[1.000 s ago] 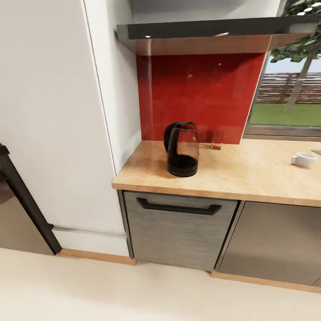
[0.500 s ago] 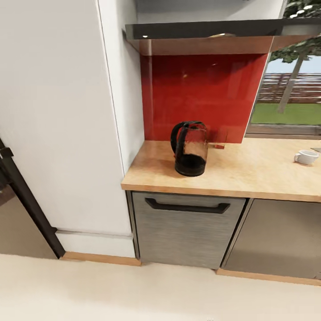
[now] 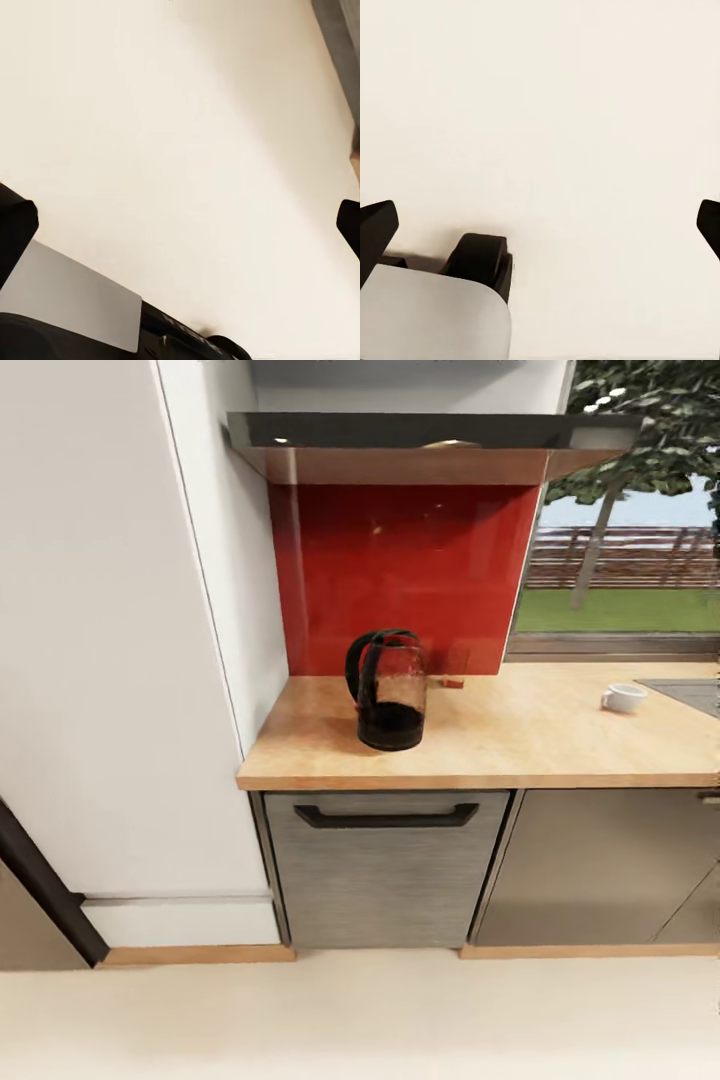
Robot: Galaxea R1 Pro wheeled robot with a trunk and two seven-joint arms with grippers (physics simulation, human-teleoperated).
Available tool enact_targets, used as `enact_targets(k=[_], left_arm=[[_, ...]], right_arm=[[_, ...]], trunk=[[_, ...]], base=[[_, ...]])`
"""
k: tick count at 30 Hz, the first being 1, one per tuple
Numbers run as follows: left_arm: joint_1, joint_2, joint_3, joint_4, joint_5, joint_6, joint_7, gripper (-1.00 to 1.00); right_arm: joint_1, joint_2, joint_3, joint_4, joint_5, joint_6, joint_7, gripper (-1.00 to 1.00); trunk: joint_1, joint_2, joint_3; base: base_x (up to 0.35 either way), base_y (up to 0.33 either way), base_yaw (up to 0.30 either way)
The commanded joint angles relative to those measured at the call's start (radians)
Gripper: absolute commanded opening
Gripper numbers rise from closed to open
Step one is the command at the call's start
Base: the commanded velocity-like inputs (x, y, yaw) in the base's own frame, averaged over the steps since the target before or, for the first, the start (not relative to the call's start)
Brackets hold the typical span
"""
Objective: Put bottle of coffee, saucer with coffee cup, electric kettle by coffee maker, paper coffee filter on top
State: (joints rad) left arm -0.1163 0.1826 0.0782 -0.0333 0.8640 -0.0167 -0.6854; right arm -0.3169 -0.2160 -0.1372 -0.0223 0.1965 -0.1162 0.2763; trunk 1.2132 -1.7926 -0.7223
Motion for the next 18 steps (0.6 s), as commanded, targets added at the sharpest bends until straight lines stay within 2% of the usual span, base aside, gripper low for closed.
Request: enact_targets(k=[1,9,13,18], left_arm=[[-0.001,0.000,0.008,0.001,-0.007,-0.002,-0.003,1.00],[0.000,0.000,0.008,0.001,-0.008,-0.002,-0.003,1.00],[0.000,0.000,0.008,0.001,-0.007,-0.002,-0.003,1.00],[0.000,0.000,0.008,0.001,-0.007,-0.002,-0.003,1.00]], right_arm=[[-0.001,0.000,-0.009,0.001,0.010,-0.003,0.003,1.00],[-0.001,0.000,-0.009,0.001,0.010,-0.003,0.003,1.00],[-0.001,0.000,-0.008,0.001,0.010,-0.003,0.003,1.00],[-0.001,0.000,-0.008,0.001,0.011,-0.004,0.003,1.00]], trunk=[[0.000,0.000,-0.001],[0.000,0.000,-0.001],[0.000,0.000,-0.001],[0.000,0.000,-0.001]], base=[[-0.159,0.171,-0.060],[-0.190,0.225,-0.023],[-0.141,0.248,-0.154],[-0.054,0.138,-0.216]])
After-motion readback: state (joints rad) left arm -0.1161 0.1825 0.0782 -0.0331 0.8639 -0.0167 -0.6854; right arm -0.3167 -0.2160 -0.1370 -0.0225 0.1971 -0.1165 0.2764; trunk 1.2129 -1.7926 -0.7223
